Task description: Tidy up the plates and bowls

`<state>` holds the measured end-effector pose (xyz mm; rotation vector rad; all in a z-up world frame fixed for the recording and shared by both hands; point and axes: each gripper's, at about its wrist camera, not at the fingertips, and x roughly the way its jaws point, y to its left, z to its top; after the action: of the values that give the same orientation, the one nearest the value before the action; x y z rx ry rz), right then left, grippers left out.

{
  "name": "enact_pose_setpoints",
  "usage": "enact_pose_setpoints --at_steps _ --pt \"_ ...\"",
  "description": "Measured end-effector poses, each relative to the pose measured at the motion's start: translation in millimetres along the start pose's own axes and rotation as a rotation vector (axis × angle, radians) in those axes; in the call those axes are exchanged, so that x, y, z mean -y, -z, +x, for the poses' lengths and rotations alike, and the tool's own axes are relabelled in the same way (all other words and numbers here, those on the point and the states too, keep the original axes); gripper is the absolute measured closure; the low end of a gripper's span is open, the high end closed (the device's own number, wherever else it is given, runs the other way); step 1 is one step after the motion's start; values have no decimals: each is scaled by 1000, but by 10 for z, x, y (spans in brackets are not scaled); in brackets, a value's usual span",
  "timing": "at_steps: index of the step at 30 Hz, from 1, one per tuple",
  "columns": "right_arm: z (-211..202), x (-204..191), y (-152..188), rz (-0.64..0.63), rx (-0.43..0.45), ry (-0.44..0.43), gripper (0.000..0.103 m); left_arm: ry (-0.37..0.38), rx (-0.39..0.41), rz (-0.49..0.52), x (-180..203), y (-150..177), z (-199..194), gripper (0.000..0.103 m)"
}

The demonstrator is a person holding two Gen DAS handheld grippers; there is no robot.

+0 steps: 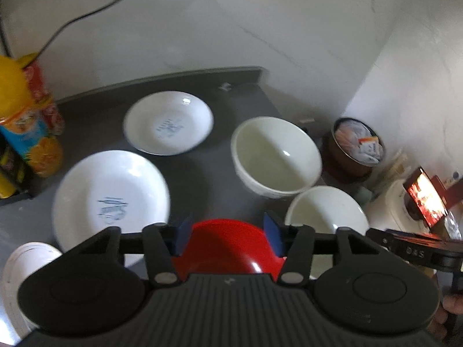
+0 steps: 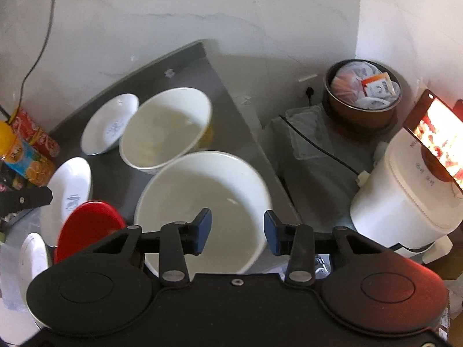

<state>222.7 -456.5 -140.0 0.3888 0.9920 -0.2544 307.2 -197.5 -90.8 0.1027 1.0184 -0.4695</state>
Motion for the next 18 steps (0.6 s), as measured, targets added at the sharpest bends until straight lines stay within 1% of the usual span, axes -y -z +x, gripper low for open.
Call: enact_pose_setpoints --at_steps 2,4,7,10,13,16,18 --pt "44 56 -2 -5 -14 -2 68 10 -13 20 105 5 90 54" --pt "91 109 -8 -6 -28 6 68 26 -37 18 177 20 190 62" --pt "181 164 6 -8 -55 -2 68 44 -63 15 287 27 347 69" --pt "287 206 21 -10 -80 -12 68 65 -78 30 369 28 444 71" --pt "355 231 28 -4 -92 -12 68 62 -92 61 450 -12 535 71" --pt "422 274 47 12 -104 -10 68 85 -109 77 518 -67 638 71" --pt "459 312 61 30 -114 -12 68 81 -116 100 579 -98 729 71"
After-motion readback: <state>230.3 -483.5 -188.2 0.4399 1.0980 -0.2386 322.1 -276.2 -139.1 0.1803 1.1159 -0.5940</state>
